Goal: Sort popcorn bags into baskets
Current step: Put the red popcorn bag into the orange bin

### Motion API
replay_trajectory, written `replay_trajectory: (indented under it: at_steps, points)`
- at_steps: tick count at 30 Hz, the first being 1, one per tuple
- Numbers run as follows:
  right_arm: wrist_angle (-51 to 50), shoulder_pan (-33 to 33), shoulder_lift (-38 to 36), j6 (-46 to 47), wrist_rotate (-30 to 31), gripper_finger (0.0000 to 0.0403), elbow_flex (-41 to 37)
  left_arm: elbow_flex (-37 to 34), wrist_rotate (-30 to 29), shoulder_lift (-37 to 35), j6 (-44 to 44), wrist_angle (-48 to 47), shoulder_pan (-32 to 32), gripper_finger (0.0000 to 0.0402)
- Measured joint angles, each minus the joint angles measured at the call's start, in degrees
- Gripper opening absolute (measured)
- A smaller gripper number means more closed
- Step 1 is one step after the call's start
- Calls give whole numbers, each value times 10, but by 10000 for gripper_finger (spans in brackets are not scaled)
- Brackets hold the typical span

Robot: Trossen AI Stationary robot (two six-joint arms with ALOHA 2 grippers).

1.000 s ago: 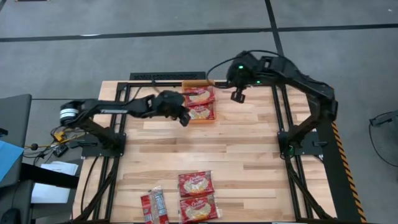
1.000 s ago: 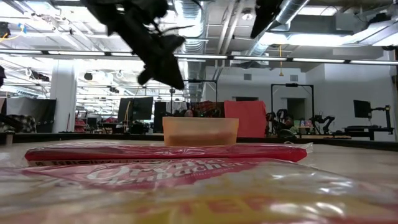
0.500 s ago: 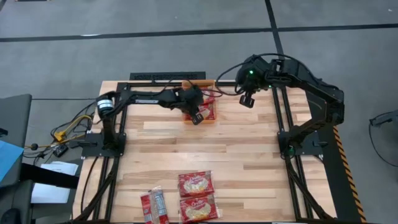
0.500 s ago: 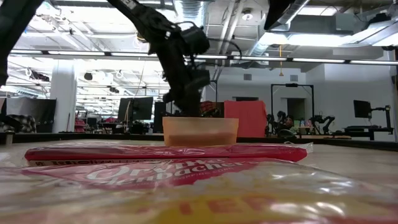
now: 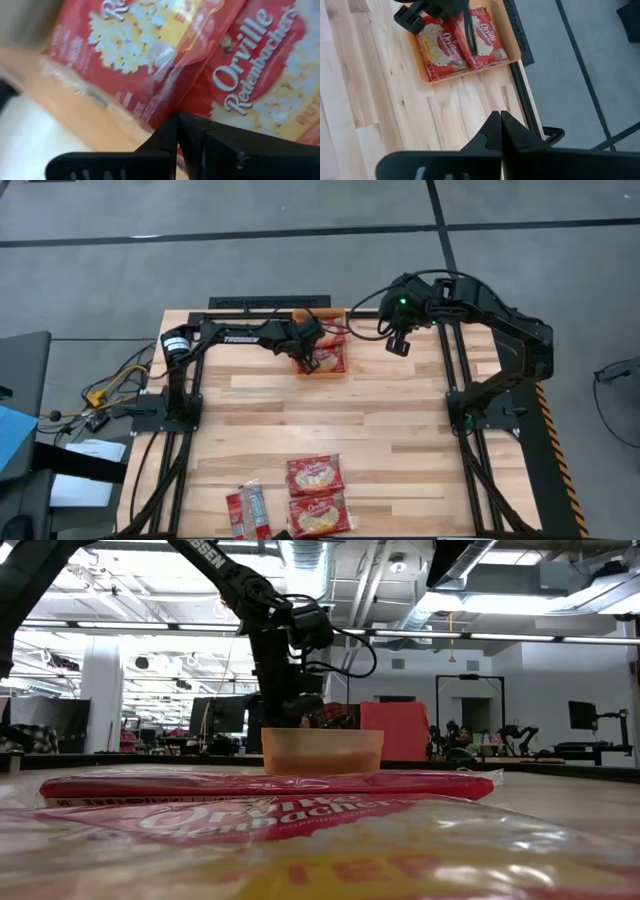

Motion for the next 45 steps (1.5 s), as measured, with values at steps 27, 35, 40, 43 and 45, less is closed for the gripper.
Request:
replay_trajectory:
  at_steps: [27,35,40,43,45]
  points:
    - [-26,4,0,9,-4,14,0,-12,64,-18,19,95,42,0]
    - [-5,2,7,4,-5,17,-1,-12,180,-11,8,121,45,0]
    - [-6,-1,5,0,-5,23,0,-12,206,-17,-9,160,36,0]
    - [-11,-1,5,0,-5,14,0,-11,191,-10,-8,158,34,0]
    - [-14,-1,5,0,-5,9,0,-11,187,2,-7,143,35,0]
